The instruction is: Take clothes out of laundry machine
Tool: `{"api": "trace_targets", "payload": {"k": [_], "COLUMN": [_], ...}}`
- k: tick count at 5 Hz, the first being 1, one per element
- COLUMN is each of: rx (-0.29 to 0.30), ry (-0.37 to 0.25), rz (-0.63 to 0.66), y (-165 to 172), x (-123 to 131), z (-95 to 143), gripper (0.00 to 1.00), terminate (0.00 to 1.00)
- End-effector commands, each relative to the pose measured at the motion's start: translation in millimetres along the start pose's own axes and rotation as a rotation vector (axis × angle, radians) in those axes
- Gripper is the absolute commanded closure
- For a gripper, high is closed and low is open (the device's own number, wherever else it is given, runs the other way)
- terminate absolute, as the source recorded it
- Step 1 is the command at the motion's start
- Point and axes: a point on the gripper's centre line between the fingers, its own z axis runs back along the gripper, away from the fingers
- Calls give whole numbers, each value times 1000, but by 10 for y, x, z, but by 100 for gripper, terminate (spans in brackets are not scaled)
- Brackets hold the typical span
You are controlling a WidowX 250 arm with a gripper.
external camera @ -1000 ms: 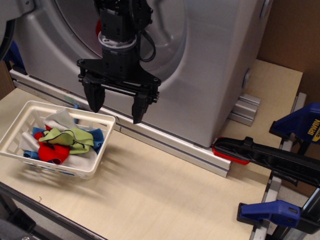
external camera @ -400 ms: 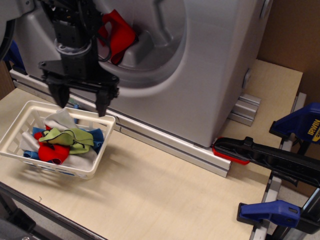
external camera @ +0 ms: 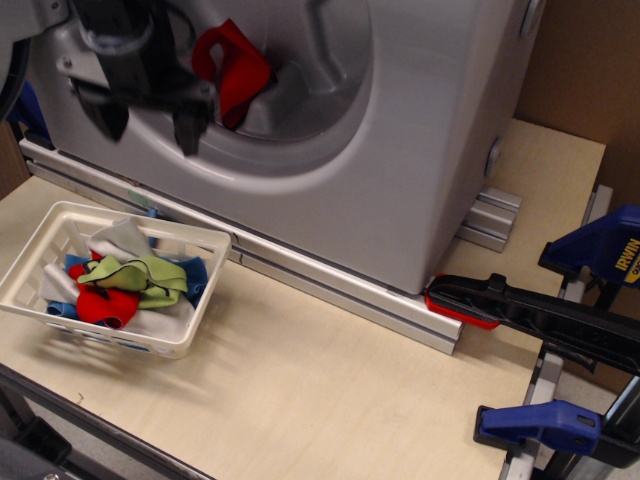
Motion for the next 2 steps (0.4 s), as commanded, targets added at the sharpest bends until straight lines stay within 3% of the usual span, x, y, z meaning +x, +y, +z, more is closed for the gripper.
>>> {"api": "trace_targets", "payload": {"k": [1, 2], "rx": [-82, -76], "ry": [-226, -250], "rz": [-58, -70], "y": [-41, -57], "x": [630, 734], "z": [329, 271], "gripper": [0, 0], "terminate": [0, 0]}}
